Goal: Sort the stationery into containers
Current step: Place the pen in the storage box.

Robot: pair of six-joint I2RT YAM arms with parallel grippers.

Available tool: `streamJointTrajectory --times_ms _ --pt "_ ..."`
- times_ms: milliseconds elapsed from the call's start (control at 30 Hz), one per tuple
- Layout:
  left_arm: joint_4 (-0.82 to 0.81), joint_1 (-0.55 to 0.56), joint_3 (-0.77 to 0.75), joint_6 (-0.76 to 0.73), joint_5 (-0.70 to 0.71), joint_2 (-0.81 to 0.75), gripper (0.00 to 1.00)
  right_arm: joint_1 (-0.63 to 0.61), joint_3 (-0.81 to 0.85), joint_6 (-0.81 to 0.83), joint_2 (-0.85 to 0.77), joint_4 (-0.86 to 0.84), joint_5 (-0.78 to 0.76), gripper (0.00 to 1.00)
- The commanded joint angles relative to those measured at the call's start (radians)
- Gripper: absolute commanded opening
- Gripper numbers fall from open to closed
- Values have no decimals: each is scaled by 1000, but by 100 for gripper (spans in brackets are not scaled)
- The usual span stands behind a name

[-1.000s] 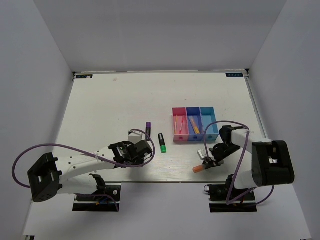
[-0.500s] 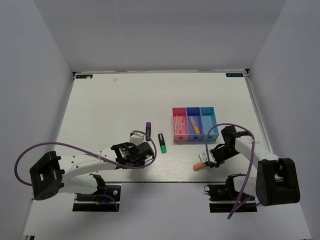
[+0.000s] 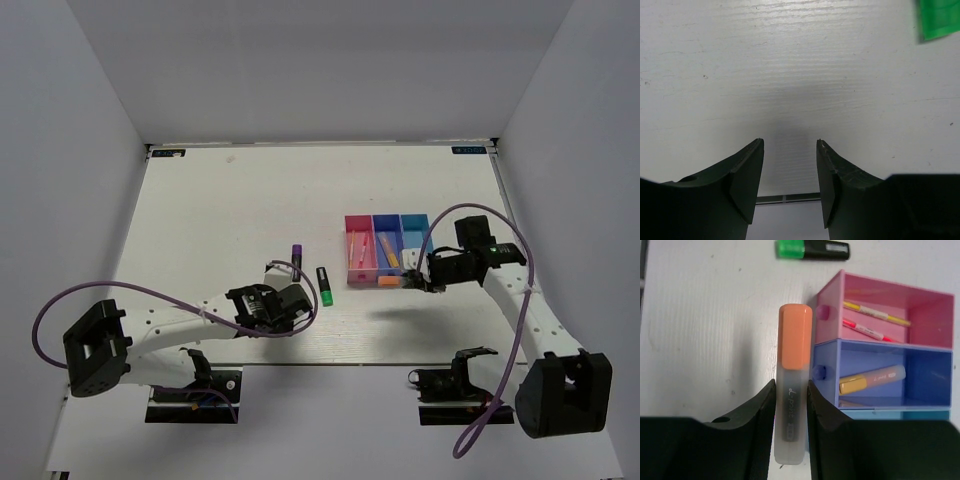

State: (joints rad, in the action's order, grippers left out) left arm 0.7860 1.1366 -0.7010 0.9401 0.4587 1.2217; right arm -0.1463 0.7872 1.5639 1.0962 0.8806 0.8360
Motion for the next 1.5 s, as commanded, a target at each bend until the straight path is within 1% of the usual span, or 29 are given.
streamJointTrajectory --times_ms 0,33,67,100,167,200,233,300,333,400,467,600,700,800,833,867,900,933,1000,1033,1100,1133,1200,1233,1300,1333,1367,1433,1467 --pt "-2 9 -45 -6 24 5 57 -4 40 -396 -39 -170 1 0" --pt "-5 12 -49 -7 24 7 57 -9 40 -533 -39 -248 -20 0" --pt "-1 12 -51 -9 21 12 57 -9 44 -673 -41 -287 -46 0" --pt "-2 12 -57 -8 21 16 57 -10 50 -739 -33 -369 -131 0" --pt "-2 14 -64 -11 23 25 57 -12 79 -958 -24 -405 -178 0" --pt "-2 17 -72 -14 21 35 57 -13 87 -1045 -7 -442 -252 0" --pt "-2 17 -74 -14 23 38 57 -18 95 -1077 1 -448 -274 0" --pt "-2 20 -81 -14 21 48 57 -19 130 -1220 42 -445 -325 0" --pt "-4 20 -84 -15 23 47 57 -24 151 -1246 50 -437 -360 0" --pt "-2 22 -89 -14 23 58 57 -24 184 -1358 86 -428 -364 0" --pt "2 23 -97 -14 23 62 57 -27 196 -1425 108 -424 -374 0" --pt "13 23 -107 -17 35 73 57 -48 253 -1522 191 -394 -347 0" --pt "25 15 -130 -38 61 91 57 -59 259 -1553 250 -390 -363 0" --pt "26 -34 -179 -67 52 113 60 -70 264 -1558 301 -430 -386 0" --pt "13 -82 -187 -82 41 117 60 -68 270 -1556 320 -434 -390 0" --pt "-5 -101 -195 -93 28 119 60 -73 274 -1587 330 -440 -408 0" --pt "-28 -122 -193 -115 -23 119 60 -75 276 -1587 347 -446 -417 0" --pt "-45 -179 -201 -124 -37 127 60 -76 285 -1593 362 -442 -428 0" --pt "-70 -216 -219 -150 -93 144 60 -70 294 -1596 386 -450 -434 0" --pt "-77 -265 -227 -165 -100 160 60 -73 293 -1592 389 -456 -442 0" --pt "-77 -294 -273 -182 -145 209 60 -73 287 -1591 390 -476 -451 0" --pt "-83 -335 -285 -191 -156 220 60 -75 291 -1591 392 -479 -452 0" --pt "-88 -365 -331 -204 -202 277 60 -76 299 -1593 406 -477 -459 7" --pt "-97 -382 -354 -211 -210 292 60 -76 302 -1593 410 -477 -460 16" --pt "-96 -403 -405 -221 -235 355 60 -75 316 -1591 415 -473 -459 23" --pt "-99 -419 -417 -222 -250 370 60 -76 317 -1588 416 -471 -457 33" --pt "-102 -425 -426 -221 -253 398 60 -76 320 -1591 415 -471 -457 38" --pt "-102 -443 -465 -221 -265 432 60 -78 319 -1585 410 -470 -449 46" --pt "-105 -449 -471 -221 -272 450 61 -76 319 -1587 404 -468 -437 48"
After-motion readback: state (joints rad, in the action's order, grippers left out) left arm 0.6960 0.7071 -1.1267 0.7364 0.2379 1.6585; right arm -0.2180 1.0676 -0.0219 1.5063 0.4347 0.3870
